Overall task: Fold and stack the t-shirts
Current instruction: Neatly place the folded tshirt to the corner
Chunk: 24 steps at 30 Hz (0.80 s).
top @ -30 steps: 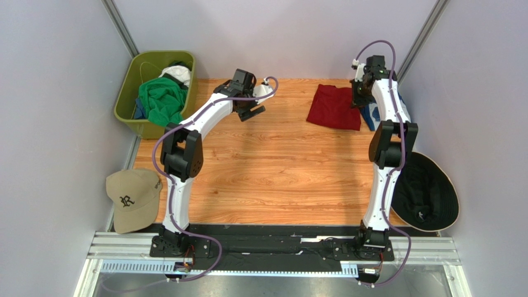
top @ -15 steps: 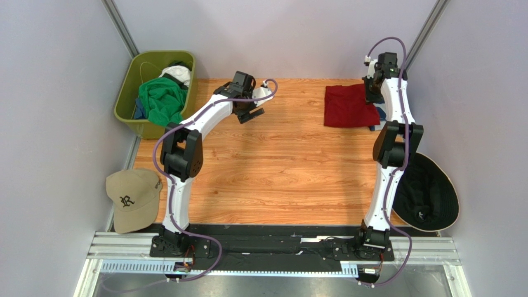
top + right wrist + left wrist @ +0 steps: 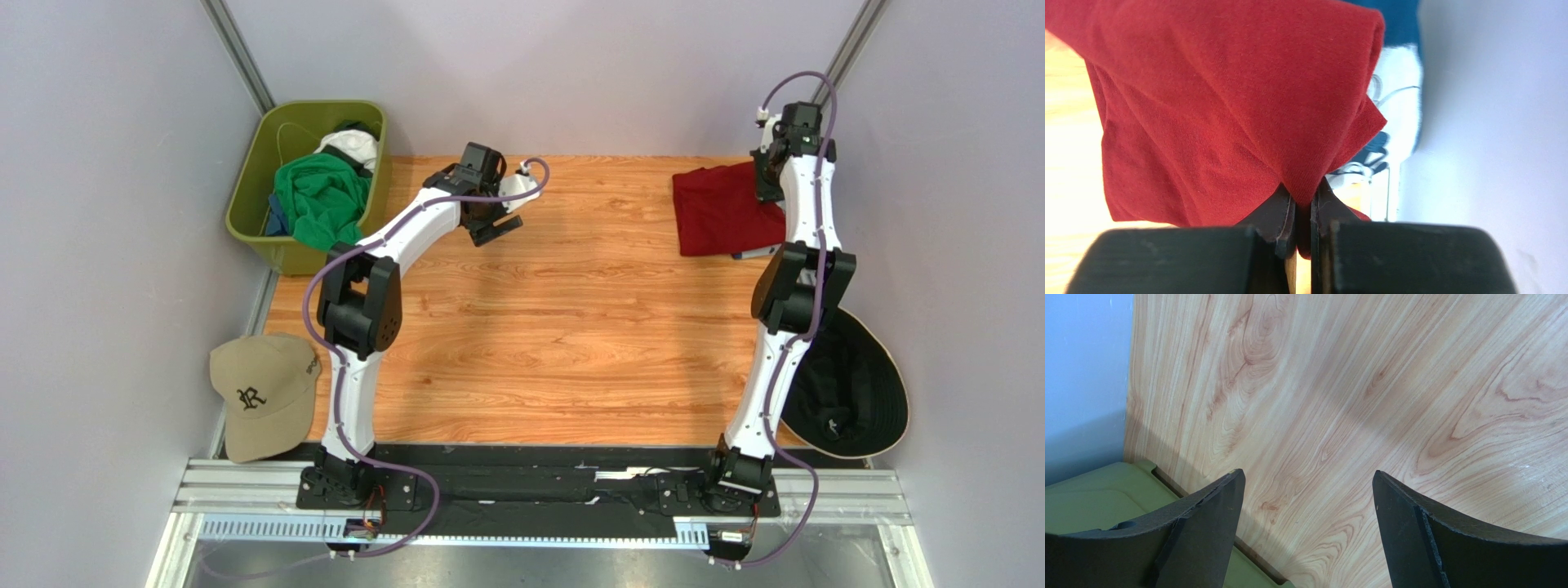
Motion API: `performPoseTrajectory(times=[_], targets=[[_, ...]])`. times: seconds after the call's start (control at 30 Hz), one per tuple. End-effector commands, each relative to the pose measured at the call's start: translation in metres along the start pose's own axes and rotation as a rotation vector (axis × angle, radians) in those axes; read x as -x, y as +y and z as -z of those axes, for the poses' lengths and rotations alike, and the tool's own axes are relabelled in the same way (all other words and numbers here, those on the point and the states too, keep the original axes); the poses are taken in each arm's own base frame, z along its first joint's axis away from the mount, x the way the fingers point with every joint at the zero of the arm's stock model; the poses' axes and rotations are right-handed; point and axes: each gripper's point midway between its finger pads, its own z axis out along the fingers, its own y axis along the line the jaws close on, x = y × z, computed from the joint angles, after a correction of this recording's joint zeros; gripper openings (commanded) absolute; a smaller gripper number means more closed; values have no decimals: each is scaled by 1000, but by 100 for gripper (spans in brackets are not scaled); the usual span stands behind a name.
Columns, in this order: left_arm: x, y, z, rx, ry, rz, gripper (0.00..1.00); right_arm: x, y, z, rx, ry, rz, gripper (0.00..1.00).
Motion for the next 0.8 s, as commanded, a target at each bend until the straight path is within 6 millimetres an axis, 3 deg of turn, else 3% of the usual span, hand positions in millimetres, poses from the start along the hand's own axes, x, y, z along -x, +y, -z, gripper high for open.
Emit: performPoseTrajectory(times=[0.0, 0.27, 0.37, 0.77], targets=[[14, 13, 26, 39, -46, 19, 85, 39, -53, 35, -130, -149, -24, 0], [12, 9, 25, 29, -37, 16, 85, 23, -91, 28, -188, -124, -48, 0], [11, 9, 26, 27, -36, 16, 85, 18, -96, 20, -194, -113, -56, 0], [6, 2, 21, 13, -14, 2, 84, 24, -118, 32, -205, -169, -120, 0]])
